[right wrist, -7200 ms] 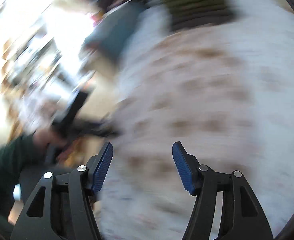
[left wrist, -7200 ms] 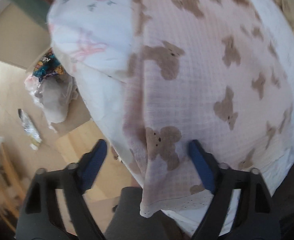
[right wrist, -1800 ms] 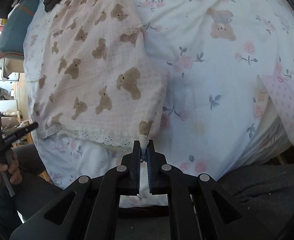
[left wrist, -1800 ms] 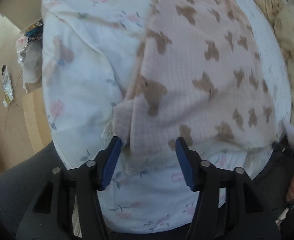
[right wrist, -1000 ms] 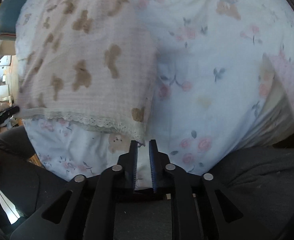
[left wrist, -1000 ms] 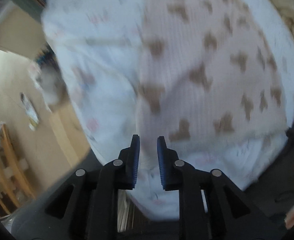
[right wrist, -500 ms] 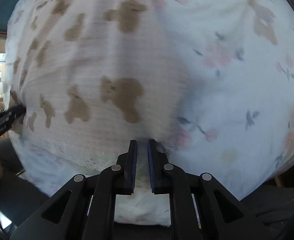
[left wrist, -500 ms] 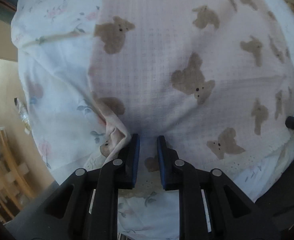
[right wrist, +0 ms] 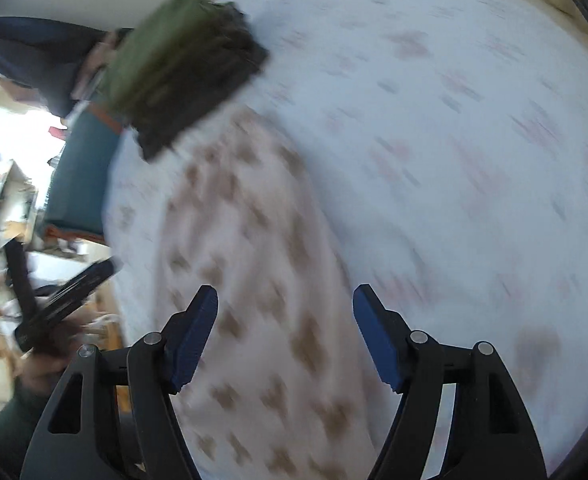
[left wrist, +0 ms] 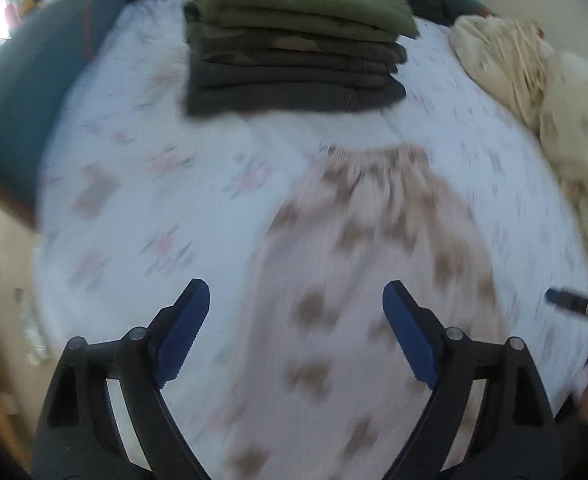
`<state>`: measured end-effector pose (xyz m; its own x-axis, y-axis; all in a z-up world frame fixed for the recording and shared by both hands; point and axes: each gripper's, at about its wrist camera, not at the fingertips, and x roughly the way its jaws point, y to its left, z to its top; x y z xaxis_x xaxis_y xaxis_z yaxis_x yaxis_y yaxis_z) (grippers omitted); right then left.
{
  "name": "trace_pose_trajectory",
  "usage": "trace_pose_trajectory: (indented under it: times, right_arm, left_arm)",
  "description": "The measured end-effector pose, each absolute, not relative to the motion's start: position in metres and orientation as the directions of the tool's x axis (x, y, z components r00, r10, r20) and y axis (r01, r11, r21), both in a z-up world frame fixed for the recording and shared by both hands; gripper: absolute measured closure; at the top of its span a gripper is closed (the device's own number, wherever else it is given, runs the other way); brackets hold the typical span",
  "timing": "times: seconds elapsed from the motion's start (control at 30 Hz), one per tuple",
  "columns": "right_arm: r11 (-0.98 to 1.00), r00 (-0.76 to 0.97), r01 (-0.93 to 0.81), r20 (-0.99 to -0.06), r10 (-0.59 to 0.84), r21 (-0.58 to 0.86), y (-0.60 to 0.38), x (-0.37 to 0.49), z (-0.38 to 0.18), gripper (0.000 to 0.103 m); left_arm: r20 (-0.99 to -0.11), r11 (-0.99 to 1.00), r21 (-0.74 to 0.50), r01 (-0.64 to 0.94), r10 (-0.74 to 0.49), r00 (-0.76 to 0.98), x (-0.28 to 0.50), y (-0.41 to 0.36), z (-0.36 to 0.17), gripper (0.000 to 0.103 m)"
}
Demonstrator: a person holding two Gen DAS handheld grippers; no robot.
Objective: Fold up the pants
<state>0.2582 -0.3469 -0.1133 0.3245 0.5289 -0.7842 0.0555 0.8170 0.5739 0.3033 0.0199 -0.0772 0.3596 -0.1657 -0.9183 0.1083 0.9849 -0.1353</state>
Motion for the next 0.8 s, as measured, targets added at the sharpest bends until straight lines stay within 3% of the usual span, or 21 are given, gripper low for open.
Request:
trace_pose_trajectory:
  times: [0.07, 0.17, 0.23, 0.33, 0.4, 0.47, 0.6, 0.63, 0.67, 0.7, 0.73, 0.8]
  right_arm:
    - [0.836, 0.333, 0.009, -0.790, 0.515, 0.548, -0.338, 0.282, -0.114, 0.030]
    - [0.837, 0.360, -0.037, -0.774, 0.521, 0.547, -0.335, 0.330, -0.116, 0.034]
    - [0.829, 0.328, -0.022, -0.779, 0.534, 0.559, -0.333, 0.359, -0.127, 0.047]
    - [0.820, 0.296, 0.007, -0.785, 0.545, 0.572, -0.321, 0.400, -0.152, 0.047]
    - [0.825, 0.254, 0.034, -0.803, 0.539, 0.564, -0.311, 0.419, -0.173, 0.047]
    - [0.843, 0.223, 0.048, -0.828, 0.514, 0.536, -0.302, 0.429, -0.191, 0.047]
    - [0.839, 0.217, -0.021, -0.817, 0.535, 0.544, -0.288, 0.435, -0.205, 0.050]
    - [0.837, 0.212, -0.037, -0.814, 0.540, 0.546, -0.286, 0.436, -0.206, 0.064]
    - [0.830, 0.200, -0.052, -0.808, 0.554, 0.556, -0.286, 0.438, -0.207, 0.099]
    - [0.792, 0.160, -0.079, -0.776, 0.610, 0.606, -0.284, 0.439, -0.208, 0.099]
    - [0.779, 0.127, -0.136, -0.769, 0.626, 0.612, -0.278, 0.438, -0.205, 0.099]
    - [0.812, 0.141, -0.231, -0.808, 0.573, 0.536, -0.272, 0.437, -0.192, 0.099]
  left_arm:
    - [-0.927, 0.983, -0.143, 0.116, -0.174, 0.331, 0.338, 0.013, -0.095, 0.017]
    - [-0.953, 0.986, -0.029, 0.164, -0.076, 0.293, 0.370, -0.008, -0.123, 0.019]
    - [-0.969, 0.977, -0.037, 0.211, -0.087, 0.230, 0.391, -0.015, -0.142, 0.019]
    - [-0.969, 0.977, -0.053, 0.208, -0.101, 0.225, 0.414, -0.014, -0.154, 0.021]
    - [-0.969, 0.968, -0.040, 0.249, -0.099, 0.226, 0.423, -0.018, -0.162, 0.029]
    - [-0.978, 0.939, -0.035, 0.342, -0.103, 0.182, 0.426, -0.028, -0.173, 0.045]
    - [-0.979, 0.898, -0.059, 0.436, -0.137, 0.150, 0.434, -0.037, -0.183, 0.048]
    - [-0.978, 0.892, -0.080, 0.444, -0.156, 0.136, 0.436, -0.037, -0.183, 0.055]
    - [-0.977, 0.885, -0.104, 0.454, -0.176, 0.121, 0.437, -0.038, -0.182, 0.075]
    - [-0.974, 0.872, -0.126, 0.473, -0.199, 0.108, 0.436, -0.042, -0.180, 0.091]
    - [-0.976, 0.853, -0.099, 0.512, -0.184, 0.117, 0.431, -0.047, -0.178, 0.097]
    - [-0.972, 0.806, -0.046, 0.591, -0.173, 0.160, 0.420, -0.057, -0.168, 0.098]
